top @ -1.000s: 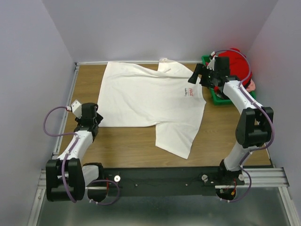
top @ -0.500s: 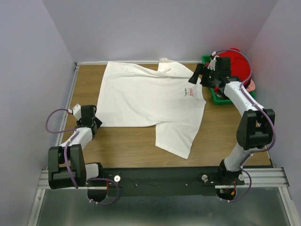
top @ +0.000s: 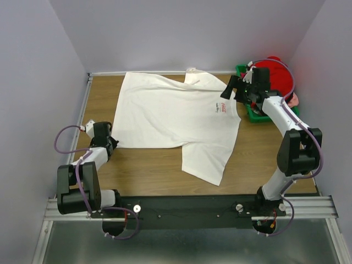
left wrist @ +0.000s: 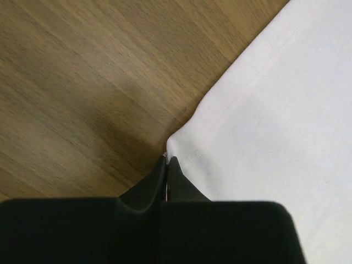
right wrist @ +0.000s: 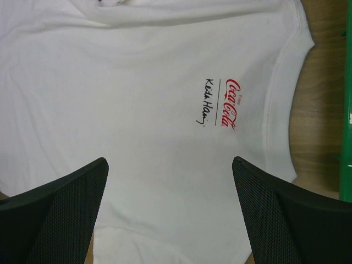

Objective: Fold and stack the t-shirts
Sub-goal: Fold the tshirt

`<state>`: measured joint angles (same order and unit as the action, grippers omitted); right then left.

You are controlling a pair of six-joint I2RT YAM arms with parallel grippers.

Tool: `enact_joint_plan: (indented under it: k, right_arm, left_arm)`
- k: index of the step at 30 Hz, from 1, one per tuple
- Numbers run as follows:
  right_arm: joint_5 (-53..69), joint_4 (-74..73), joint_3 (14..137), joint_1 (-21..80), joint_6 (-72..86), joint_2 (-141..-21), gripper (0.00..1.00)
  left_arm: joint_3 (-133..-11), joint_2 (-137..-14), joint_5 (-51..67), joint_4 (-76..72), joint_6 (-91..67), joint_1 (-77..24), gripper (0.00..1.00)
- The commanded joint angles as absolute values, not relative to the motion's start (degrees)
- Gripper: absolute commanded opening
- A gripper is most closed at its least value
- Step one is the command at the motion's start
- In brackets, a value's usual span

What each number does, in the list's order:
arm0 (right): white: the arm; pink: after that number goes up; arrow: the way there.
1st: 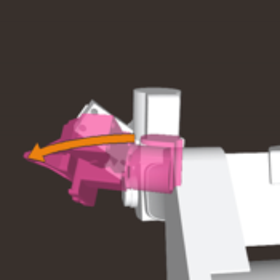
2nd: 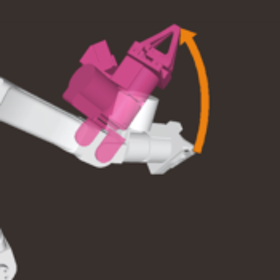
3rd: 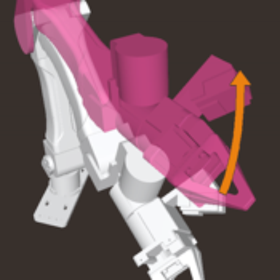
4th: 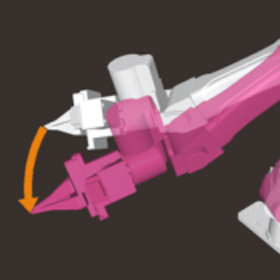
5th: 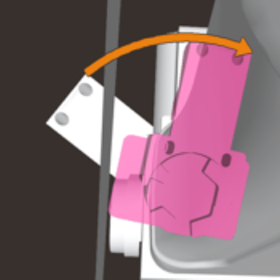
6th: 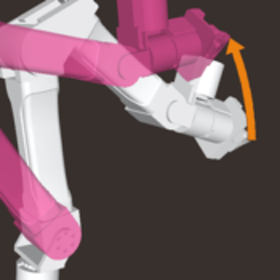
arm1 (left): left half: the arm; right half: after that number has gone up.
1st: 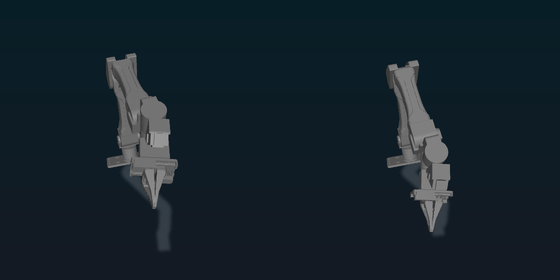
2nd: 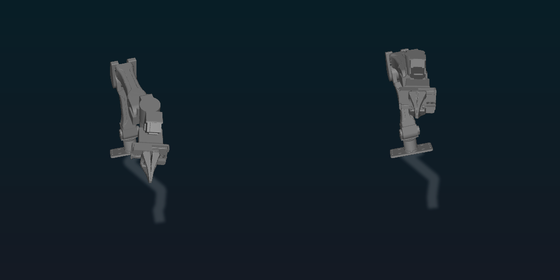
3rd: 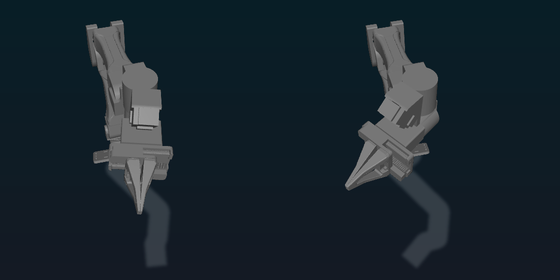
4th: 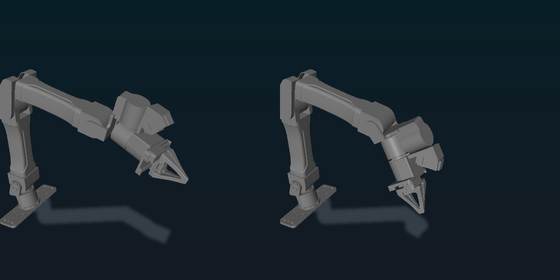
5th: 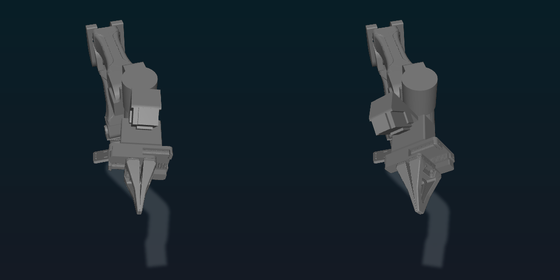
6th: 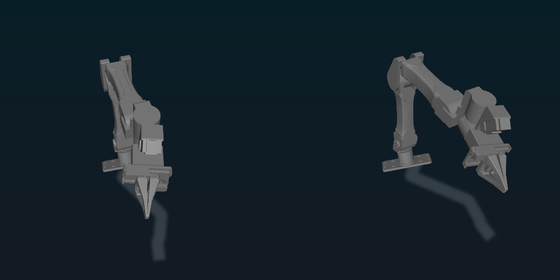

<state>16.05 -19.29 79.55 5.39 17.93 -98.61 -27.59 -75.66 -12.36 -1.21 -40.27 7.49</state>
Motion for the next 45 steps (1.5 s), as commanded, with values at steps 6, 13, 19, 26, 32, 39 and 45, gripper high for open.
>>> enact_joint_plan:
  k: [6, 13, 19, 26, 32, 39, 45]
  right_arm:
    - [21.1, -18.5, 74.0, 6.1, 19.2, -91.0, 0.99]
    - [16.4, -21.8, 59.4, 13.5, 22.2, -79.1, 0.96]
    - [8.5, -28.9, 48.3, 26.2, 30.7, -69.4, 0.9]
    - [2.1, -42.1, 44.1, 34.1, 43.4, -57.4, 0.84]
    - [-1.1, -47.3, 38.6, 44.6, 54.4, -55.1, 0.75]
    - [-4.3, -50.8, 37.3, 52.4, 62.3, -55.9, 0.7]
    - [-7.0, -48.0, 36.7, 54.3, 63.3, -60.9, 0.7]
  left_arm:
    - [-26.2, -69.0, -9.7, -1.0, -37.8, 7.8, 0.0]
    - [-24.3, -56.9, -11.9, -1.6, -38.8, 7.8, 0.0]
    - [-23.3, -51.5, -9.8, -2.7, -39.1, 7.8, 0.0]
    - [-22.0, -51.7, -6.5, -5.8, -39.0, 7.8, 0.0]
    - [-22.1, -51.2, -4.5, -6.9, -38.8, 7.9, 0.0]
    - [-21.8, -50.7, -3.4, -7.2, -38.9, 7.9, 0.0]
    - [-21.7, -50.4, -2.7, -7.3, -38.9, 7.9, 0.0]
